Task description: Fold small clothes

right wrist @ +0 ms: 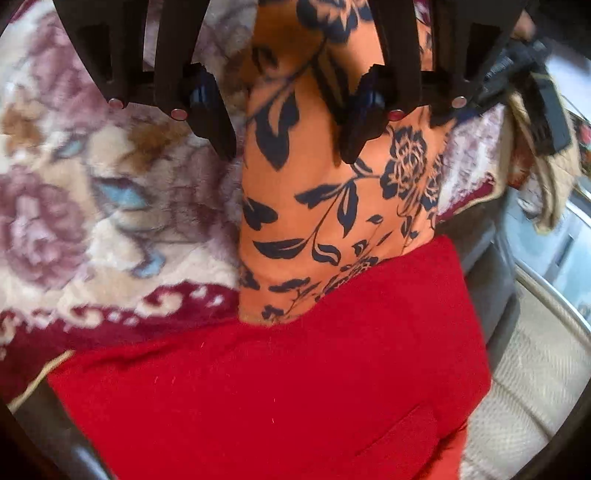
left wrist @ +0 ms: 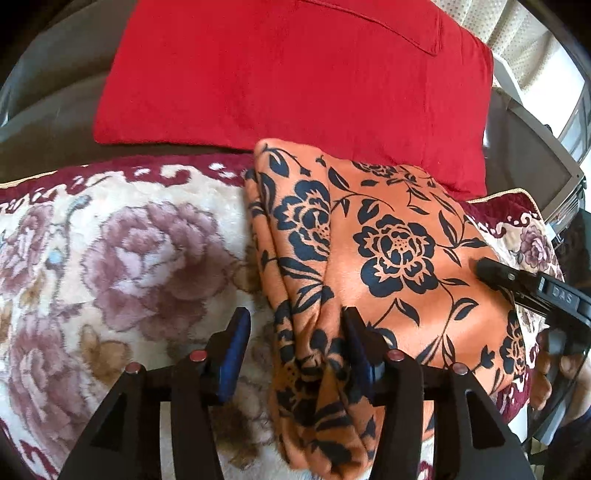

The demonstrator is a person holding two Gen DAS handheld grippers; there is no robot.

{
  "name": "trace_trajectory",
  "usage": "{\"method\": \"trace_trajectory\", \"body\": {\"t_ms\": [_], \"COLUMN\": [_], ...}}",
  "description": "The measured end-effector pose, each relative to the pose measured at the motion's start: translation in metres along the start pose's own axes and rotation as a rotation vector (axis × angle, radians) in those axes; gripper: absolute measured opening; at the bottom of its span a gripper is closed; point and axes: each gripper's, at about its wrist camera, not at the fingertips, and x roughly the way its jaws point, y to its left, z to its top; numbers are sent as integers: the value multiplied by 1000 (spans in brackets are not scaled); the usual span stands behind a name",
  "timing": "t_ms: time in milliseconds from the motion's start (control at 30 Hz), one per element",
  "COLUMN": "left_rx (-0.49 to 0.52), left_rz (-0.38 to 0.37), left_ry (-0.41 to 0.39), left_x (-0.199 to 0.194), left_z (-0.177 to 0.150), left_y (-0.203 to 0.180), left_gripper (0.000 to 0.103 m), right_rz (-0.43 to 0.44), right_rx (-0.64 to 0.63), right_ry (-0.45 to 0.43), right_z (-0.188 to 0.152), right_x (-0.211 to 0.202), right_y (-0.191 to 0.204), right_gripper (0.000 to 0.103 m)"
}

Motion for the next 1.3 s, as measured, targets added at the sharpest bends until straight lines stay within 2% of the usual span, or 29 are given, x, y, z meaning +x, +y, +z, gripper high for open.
{"method": "trace_trajectory", "body": {"t_ms": [100, 133, 167, 233, 333, 367, 400, 433, 467, 567, 667, 700, 767, 867, 967, 1067, 1300], "left_rx": [-43, -40, -23, -5, -10, -12, -14, -16, -15, -1, -17, -14, -4, -6, -6, 29, 96], "left_rz": [-9, -7, 2, -5, 3, 0, -2, 5, 24, 85, 89, 105, 156, 187, 201, 220, 212], "left_ry": [-25, -22, -10, 37, 9, -9, -28, -38, -29, 52, -2, -25, -79, -131, -154, -178, -192], "left_x": [-16, -16, -13, -2, -17, -25, -32, -36, -36, -30, -53, -62, -80, -98, -111, -121, -127], "left_z": [-10, -12, -16, -21, -23, -23, -24, -26, -29, -40, -53, -55, -60, -57, -57, -54, -53], "left_y": [11, 11, 11, 10, 7, 6, 6, 5, 5, 3, 2, -2, -8, -14, -21, -30, -50], "left_gripper": [63, 62, 58, 43, 42, 44, 48, 66, 72, 72, 72, 73, 86, 91, 93, 98, 99], "right_rz": [19, 1, -21, 16, 32, 31, 28, 21, 1, -85, -146, -151, -154, -190, -232, -231, -266], "right_rx": [-19, -28, -27, 22, 63, 71, 82, 97, 97, 67, -13, -60, -129, -197, -212, -209, -244], "right_ry": [-24, 1, 45, 78, 36, 16, -2, -4, 11, 35, -23, -38, -41, -40, -48, -43, -67], "right_z": [-12, -19, -24, -32, -36, -38, -40, -46, -50, -66, -76, -81, -88, -101, -108, -112, -109], "right_x": [-17, -13, -4, 3, -11, -18, -24, -27, -28, -38, -76, -88, -99, -98, -89, -86, -87], "right_y": [8, 8, 8, 0, -3, -3, -4, -7, -8, -2, 23, 37, 57, 82, 92, 98, 105], "right_gripper": [65, 65, 65, 53, 52, 52, 58, 65, 71, 71, 70, 74, 83, 84, 84, 84, 84]}}
